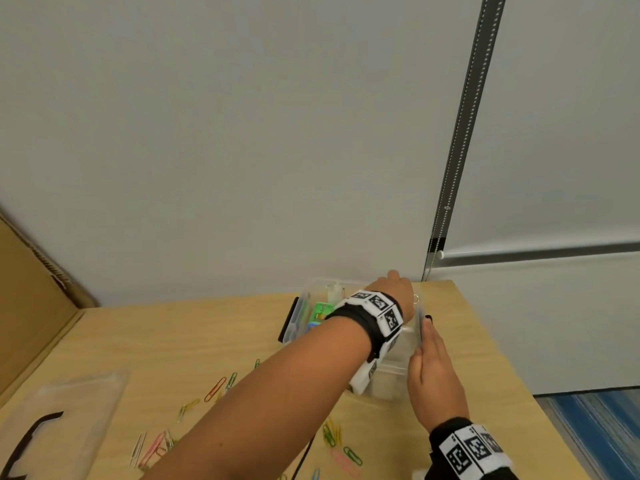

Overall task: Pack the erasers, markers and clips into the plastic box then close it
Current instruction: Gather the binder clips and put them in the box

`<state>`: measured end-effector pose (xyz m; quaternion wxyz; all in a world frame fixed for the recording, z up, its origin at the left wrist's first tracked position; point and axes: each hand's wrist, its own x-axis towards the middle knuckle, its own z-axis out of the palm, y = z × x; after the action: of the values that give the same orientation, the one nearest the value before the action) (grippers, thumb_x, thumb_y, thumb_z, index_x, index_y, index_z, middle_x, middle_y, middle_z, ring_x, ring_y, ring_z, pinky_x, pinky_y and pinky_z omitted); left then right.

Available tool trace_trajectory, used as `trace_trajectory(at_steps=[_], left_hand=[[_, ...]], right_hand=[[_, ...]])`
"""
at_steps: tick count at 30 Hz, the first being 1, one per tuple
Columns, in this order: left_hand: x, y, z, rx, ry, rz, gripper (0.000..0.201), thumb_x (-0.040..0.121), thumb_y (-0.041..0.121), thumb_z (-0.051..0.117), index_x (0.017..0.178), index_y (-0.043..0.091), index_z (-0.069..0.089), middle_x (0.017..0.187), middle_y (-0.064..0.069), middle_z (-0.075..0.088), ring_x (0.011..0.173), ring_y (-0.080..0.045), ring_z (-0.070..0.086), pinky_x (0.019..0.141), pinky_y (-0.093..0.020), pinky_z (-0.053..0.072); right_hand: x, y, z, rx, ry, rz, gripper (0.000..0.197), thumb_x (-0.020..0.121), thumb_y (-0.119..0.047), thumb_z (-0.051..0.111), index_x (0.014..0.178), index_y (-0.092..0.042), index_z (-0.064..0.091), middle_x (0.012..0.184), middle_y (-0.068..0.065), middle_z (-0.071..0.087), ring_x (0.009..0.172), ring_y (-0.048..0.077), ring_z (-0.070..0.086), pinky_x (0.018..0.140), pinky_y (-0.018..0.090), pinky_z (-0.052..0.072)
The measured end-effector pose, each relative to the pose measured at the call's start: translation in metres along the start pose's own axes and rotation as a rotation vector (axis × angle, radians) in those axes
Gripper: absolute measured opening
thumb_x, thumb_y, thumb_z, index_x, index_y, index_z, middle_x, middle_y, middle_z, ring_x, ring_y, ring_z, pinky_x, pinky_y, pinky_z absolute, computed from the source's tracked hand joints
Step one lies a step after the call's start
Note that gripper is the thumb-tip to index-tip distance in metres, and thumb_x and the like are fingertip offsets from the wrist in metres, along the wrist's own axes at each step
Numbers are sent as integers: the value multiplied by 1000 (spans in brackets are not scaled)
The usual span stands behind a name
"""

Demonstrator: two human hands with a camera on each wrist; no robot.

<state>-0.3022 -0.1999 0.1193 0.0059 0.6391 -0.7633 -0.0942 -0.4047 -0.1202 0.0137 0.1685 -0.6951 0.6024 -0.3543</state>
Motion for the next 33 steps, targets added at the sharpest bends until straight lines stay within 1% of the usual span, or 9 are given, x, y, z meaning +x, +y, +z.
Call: trace_trajectory(at_steps=[6, 12, 16, 19, 21, 24, 27, 30, 33], left_hand=[[7, 6, -15, 102, -185, 1, 33, 97, 16, 45, 123, -2, 54, 127, -17, 57, 105, -30, 58, 79, -33, 43], [-39, -35, -22, -186, -55, 37, 42, 94, 23, 42, 135, 16, 47, 135, -6, 55, 119, -23, 54, 101, -35, 43], [-119, -77, -20, -412, 135, 74, 34, 97, 24, 41, 129, 19, 53, 126, 2, 60, 112, -12, 57, 97, -29, 46], [-188, -123, -6, -543, 218, -28, 28, 98, 21, 43, 122, 21, 57, 117, 8, 64, 106, -2, 59, 87, -15, 47], [-229, -156, 9, -575, 236, -131, 26, 98, 21, 44, 119, 25, 59, 111, 12, 65, 100, 4, 59, 81, -11, 47], [-279, -200, 30, -561, 210, -265, 23, 98, 25, 43, 115, 32, 58, 106, 19, 64, 97, 2, 60, 81, -21, 51], [-312, -233, 50, -533, 178, -341, 19, 97, 26, 46, 108, 33, 59, 101, 17, 64, 91, 0, 60, 73, -16, 49], [-330, -253, 71, -507, 101, -385, 11, 94, 26, 52, 95, 31, 62, 89, 12, 64, 81, 0, 59, 70, -14, 47], [-342, -257, 96, -532, -101, -371, 2, 87, 26, 62, 85, 28, 63, 81, 11, 61, 69, 1, 53, 66, -13, 46]], right_hand=[[0, 1, 1, 4, 14, -16, 57, 97, -17, 29, 152, -21, 14, 158, -5, 19, 140, 10, 29, 101, 29, 43], [0, -2, -1, -19, -11, 4, 55, 98, -17, 28, 152, -16, 15, 158, -2, 18, 139, 14, 31, 101, 26, 38], [0, 0, 0, -34, -23, 4, 54, 99, -18, 27, 151, -14, 16, 158, 2, 20, 141, 17, 28, 108, 26, 28], [1, 0, 1, -9, -21, -3, 53, 99, -19, 27, 151, -14, 19, 156, 5, 25, 140, 21, 29, 111, 29, 23], [3, 2, 1, -32, -5, -2, 55, 95, -27, 22, 149, -12, 23, 154, 10, 27, 140, 25, 29, 115, 39, 25], [1, -3, 1, -184, 69, 6, 56, 94, -32, 21, 147, -13, 23, 155, 13, 24, 142, 32, 19, 116, 52, 18], [-16, -35, 3, -205, 103, -87, 57, 95, -35, 19, 148, -14, 20, 157, 10, 18, 147, 28, 5, 118, 48, 6], [-51, -88, 17, -150, -24, -299, 47, 97, -36, 31, 141, -18, 37, 148, 3, 36, 142, 21, 22, 116, 44, 22], [-96, -136, 42, -138, -427, -514, 34, 91, -46, 42, 119, -31, 54, 120, -11, 54, 110, 5, 50, 99, 32, 46]])
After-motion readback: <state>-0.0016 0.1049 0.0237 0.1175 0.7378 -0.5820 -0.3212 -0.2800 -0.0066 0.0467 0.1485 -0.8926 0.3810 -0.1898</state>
